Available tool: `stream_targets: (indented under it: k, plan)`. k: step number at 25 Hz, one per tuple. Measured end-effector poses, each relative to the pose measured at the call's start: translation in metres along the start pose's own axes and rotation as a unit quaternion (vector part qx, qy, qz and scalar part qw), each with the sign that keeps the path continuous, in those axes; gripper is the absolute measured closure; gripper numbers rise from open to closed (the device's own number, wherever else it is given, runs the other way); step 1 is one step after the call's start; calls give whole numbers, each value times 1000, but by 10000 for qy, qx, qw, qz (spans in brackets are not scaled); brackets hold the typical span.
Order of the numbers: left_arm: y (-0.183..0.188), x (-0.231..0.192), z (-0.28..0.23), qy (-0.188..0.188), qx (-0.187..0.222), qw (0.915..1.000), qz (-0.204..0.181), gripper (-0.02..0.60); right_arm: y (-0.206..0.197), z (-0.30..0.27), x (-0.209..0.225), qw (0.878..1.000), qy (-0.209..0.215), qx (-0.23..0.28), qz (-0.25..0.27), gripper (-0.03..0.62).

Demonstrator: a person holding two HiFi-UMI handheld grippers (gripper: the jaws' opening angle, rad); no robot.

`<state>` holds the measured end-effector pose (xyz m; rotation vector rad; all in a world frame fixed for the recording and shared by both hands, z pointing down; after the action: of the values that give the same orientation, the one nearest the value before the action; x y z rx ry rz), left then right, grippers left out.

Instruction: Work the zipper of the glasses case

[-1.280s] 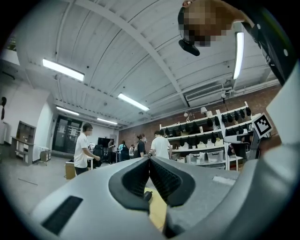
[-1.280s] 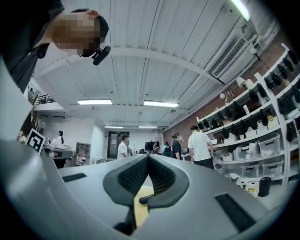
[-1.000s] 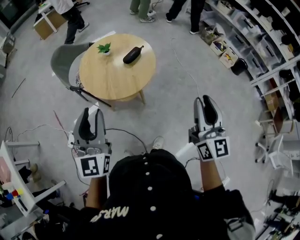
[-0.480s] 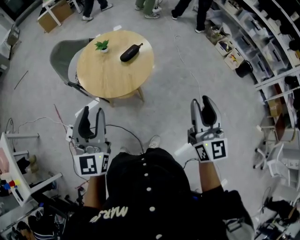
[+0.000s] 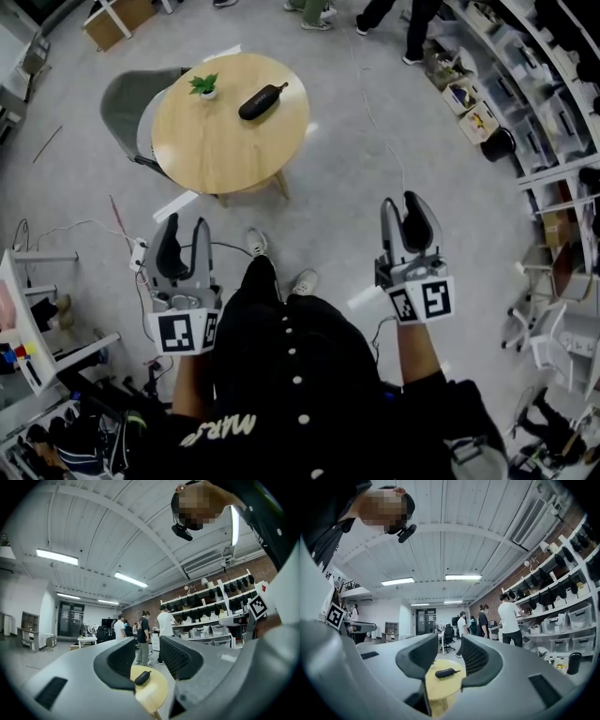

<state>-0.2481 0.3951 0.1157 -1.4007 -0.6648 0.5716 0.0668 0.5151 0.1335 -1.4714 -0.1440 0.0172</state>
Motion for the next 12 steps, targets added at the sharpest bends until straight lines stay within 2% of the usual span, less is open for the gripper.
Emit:
stream_targets:
  k: [5,12]
  plan:
    - [-4,-11,-28,-77,71,9999,65,431,0,-28,6,10000,-29,6,63,451]
    - [-3,-36,-95,-288,242,9992,106,431,10,-88,17,9996,-35,101,271,450]
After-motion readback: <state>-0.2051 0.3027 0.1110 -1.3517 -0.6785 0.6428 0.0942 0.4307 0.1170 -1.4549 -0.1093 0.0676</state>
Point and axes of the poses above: the fingertips, and each gripper's own axes: z backward along the fingers, x to its right, y out of its top, the point moved 2 cm from there along z, backward along the fingers, and after that the axes turned 4 degrees about -y, right-handed, at the moved point
